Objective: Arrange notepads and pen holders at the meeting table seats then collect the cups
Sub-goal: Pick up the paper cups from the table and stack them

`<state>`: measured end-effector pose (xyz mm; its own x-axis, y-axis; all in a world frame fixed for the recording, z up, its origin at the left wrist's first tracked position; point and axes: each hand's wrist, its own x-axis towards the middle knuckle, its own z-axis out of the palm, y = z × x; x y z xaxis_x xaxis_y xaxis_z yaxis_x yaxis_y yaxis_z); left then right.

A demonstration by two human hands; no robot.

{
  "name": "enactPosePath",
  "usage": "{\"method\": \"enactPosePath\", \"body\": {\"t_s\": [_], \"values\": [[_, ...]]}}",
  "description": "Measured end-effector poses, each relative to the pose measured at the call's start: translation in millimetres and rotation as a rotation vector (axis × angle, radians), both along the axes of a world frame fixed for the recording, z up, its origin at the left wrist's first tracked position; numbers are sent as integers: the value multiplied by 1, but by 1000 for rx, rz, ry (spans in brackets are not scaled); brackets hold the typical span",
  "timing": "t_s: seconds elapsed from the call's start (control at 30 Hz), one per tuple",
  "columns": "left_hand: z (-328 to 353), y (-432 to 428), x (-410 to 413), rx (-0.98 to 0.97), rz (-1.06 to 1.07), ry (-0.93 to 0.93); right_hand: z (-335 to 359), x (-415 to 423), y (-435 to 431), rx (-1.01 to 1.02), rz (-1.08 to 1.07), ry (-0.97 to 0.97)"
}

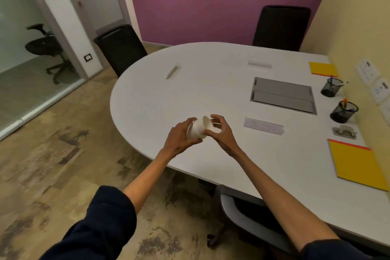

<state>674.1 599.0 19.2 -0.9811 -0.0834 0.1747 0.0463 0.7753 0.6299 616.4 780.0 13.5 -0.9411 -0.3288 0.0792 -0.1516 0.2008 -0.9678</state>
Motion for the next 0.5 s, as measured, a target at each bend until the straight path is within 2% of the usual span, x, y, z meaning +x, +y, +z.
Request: {"method": "enactPosePath", "body": {"t_s": [0.3, 0.5], "values": [[-20, -60, 18, 106, 212, -45, 13, -11, -60, -53, -16, 15], [-40, -75, 6, 116, 190, -70, -1, -36, -71, -77, -131, -61]]}}
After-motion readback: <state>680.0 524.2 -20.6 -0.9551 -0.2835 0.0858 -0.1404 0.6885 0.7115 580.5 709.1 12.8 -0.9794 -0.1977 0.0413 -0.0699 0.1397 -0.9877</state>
